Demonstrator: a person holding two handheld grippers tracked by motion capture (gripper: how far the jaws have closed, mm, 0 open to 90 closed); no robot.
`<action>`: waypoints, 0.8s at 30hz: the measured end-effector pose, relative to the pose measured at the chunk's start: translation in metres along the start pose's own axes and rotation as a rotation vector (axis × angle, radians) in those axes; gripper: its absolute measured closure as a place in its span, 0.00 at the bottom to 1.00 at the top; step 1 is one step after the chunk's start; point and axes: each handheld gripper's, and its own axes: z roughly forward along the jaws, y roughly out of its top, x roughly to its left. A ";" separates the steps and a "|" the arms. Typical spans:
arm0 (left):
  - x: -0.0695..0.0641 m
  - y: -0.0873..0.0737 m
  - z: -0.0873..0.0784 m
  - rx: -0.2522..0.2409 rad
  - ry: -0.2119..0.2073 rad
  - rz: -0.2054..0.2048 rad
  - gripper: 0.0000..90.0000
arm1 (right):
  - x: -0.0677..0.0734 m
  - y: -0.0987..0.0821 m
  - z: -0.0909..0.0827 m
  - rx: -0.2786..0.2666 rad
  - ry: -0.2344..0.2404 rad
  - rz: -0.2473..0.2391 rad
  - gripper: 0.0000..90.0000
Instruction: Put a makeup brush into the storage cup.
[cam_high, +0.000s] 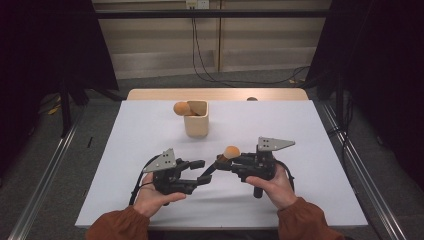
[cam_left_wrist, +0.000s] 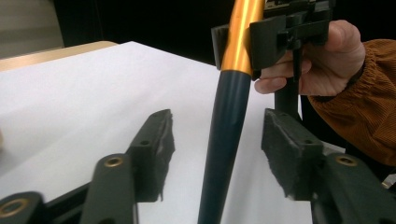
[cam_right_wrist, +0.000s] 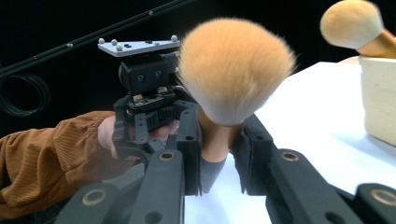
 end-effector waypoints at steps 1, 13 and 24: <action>0.001 0.001 -0.001 0.009 -0.002 -0.003 0.41 | 0.000 0.001 -0.001 0.000 -0.001 -0.001 0.82; 0.011 0.005 -0.018 0.004 0.090 -0.070 0.06 | -0.007 0.008 -0.019 -0.010 -0.049 0.001 0.82; 0.011 0.006 -0.022 0.007 0.079 -0.034 0.03 | -0.006 0.014 -0.025 0.047 -0.050 -0.012 0.82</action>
